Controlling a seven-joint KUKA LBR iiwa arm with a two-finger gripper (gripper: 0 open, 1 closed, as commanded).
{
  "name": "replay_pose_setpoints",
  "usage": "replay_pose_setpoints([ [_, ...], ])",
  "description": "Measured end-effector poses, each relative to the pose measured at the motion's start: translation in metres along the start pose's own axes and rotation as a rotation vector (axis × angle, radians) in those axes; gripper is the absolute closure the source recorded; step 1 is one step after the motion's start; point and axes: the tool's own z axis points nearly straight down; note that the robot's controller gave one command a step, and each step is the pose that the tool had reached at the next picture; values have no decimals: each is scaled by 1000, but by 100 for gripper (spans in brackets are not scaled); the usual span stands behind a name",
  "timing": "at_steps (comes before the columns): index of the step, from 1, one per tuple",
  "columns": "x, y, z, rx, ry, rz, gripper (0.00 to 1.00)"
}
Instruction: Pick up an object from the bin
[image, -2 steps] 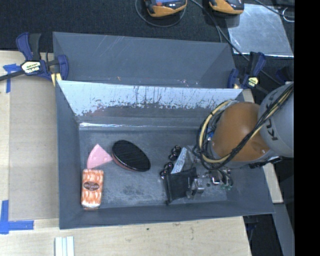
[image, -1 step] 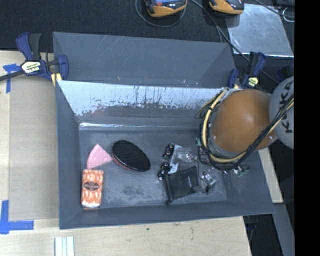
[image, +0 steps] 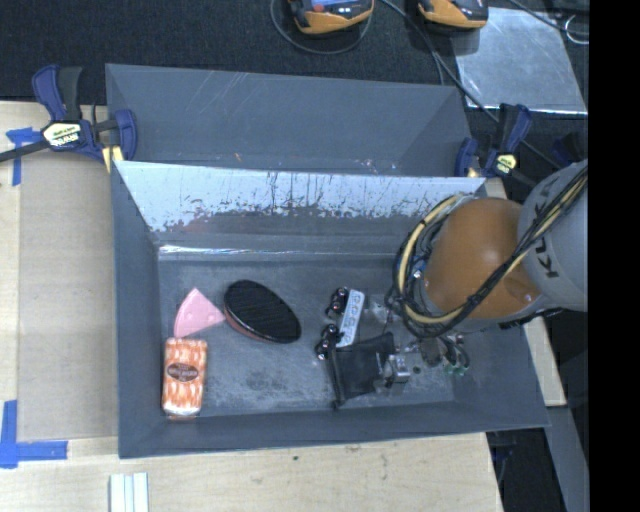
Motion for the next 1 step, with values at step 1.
replay_pose_setpoints([
  [1, 1, 27, 12, 0, -1, -372, 0],
])
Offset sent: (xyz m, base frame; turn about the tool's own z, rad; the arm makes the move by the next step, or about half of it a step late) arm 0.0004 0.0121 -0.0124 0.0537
